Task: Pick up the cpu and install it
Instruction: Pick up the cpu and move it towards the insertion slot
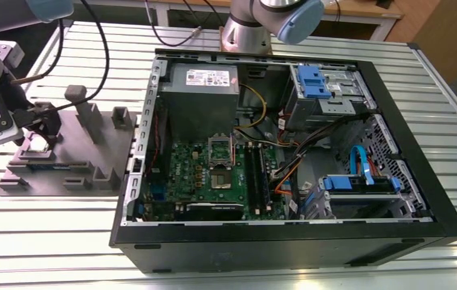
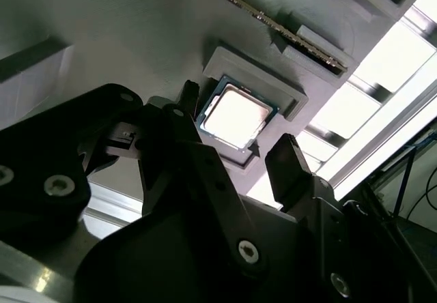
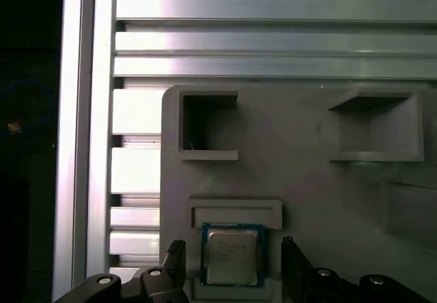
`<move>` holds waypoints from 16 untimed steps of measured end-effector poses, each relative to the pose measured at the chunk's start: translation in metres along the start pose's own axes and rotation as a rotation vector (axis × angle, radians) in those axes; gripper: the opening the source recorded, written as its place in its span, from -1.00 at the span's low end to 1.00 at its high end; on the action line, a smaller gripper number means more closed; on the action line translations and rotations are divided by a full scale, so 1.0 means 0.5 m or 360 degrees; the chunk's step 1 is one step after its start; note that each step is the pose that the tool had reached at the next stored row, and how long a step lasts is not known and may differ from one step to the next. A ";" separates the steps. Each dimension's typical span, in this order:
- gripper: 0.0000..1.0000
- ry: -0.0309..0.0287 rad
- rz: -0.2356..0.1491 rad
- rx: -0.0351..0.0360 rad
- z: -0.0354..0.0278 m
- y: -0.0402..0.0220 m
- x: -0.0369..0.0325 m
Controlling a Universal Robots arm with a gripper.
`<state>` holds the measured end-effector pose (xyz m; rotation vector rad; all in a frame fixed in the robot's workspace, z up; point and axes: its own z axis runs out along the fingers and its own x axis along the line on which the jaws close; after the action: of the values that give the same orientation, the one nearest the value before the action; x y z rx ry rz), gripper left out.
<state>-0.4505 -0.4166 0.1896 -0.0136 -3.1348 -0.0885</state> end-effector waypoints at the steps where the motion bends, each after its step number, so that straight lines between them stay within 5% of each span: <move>1: 0.33 0.00002 0.0000 0.0000 0.001 0.000 0.000; 16: 0.33 0.00001 0.0002 0.0001 0.017 -0.001 -0.002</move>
<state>-0.4493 -0.4167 0.1809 -0.0157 -3.1347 -0.0871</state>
